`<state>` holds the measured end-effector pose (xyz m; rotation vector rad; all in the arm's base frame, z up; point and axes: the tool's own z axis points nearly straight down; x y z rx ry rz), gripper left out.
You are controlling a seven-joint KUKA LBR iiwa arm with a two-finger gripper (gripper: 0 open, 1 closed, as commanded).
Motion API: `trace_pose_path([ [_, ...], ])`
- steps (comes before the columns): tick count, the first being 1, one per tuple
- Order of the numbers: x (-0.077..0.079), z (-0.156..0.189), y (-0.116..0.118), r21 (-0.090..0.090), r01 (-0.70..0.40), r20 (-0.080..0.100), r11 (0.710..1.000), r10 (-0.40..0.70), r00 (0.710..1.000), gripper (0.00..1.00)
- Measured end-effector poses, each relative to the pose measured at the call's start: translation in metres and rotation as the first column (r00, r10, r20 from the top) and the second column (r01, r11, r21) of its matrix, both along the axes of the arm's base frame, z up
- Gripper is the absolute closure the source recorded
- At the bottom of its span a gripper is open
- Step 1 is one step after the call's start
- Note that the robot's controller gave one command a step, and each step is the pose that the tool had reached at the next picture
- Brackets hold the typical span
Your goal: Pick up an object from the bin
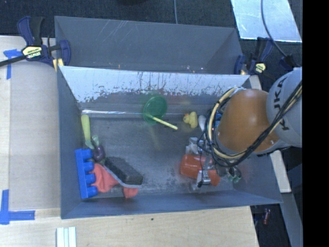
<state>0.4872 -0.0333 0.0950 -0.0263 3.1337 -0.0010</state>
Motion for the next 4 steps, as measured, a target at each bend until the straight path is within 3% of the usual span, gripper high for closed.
trace_pose_path([
  [1,0.021,-0.025,-0.010,-0.002,-0.127,0.008,0.992,0.127,0.992,1.00],
  [2,0.021,-0.025,-0.010,-0.002,-0.127,0.008,0.992,0.127,0.992,1.00],
  [3,0.027,0.036,-0.010,-0.001,-0.116,0.002,0.993,0.116,0.993,1.00],
  [4,0.025,0.119,-0.020,0.000,-0.106,-0.002,0.994,0.106,0.994,1.00],
])
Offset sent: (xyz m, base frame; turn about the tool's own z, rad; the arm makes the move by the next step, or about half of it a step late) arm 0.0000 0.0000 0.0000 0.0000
